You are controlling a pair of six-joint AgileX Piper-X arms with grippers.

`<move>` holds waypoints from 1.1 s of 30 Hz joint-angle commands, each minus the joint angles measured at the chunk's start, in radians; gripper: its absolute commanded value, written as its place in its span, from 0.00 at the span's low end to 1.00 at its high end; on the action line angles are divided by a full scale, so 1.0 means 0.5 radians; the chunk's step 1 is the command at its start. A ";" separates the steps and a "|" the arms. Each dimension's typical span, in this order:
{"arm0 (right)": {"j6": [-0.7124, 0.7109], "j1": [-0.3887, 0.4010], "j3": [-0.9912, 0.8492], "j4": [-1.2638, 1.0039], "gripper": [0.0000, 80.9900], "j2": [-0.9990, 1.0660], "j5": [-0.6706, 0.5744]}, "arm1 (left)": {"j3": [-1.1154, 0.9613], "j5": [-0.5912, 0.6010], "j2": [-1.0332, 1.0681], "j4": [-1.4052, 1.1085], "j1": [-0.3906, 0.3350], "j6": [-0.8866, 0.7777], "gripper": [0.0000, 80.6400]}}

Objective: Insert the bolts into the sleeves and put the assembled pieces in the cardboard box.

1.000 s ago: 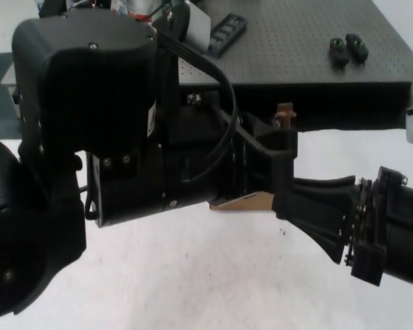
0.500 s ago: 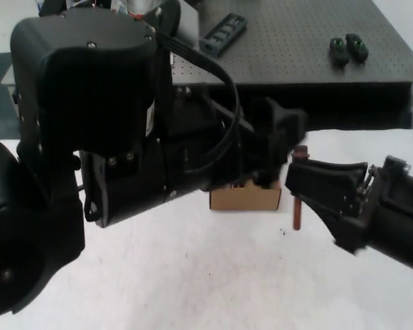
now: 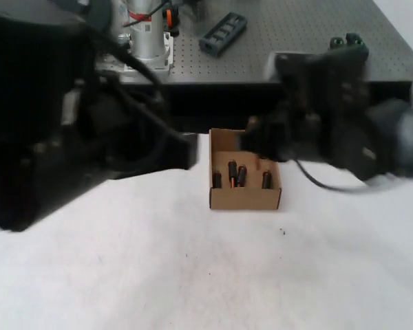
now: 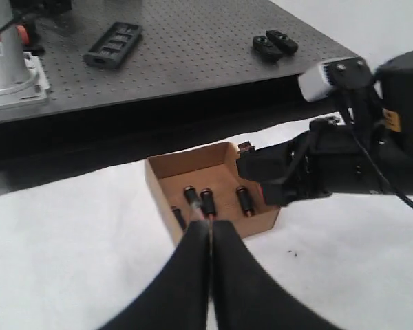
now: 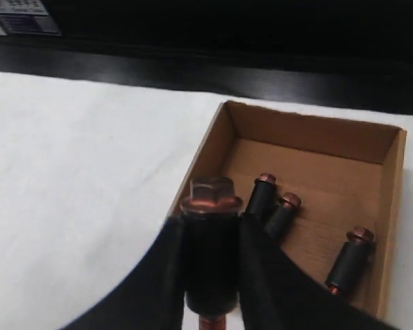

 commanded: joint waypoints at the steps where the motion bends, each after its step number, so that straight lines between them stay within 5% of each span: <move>1: -0.023 -0.007 0.147 -0.087 0.03 -0.182 -0.037 | 0.049 -0.033 -0.089 0.078 0.036 0.048 0.01; 7: -0.023 -0.026 -0.252 0.156 0.03 0.223 0.058 | 0.385 -0.033 -0.409 0.078 0.111 -0.003 0.01; 16: -0.023 -0.047 -0.350 0.270 0.02 0.391 -0.014 | 0.855 -0.024 -0.858 0.078 0.111 -0.008 0.01; 23: -0.006 -0.062 -0.350 0.275 0.50 0.365 -0.054 | 1.117 0.098 -0.981 0.097 0.111 -0.008 0.01; 33: -0.024 -0.076 0.009 0.267 0.38 -0.288 -0.175 | 1.130 0.126 -0.981 0.140 0.111 -0.023 0.01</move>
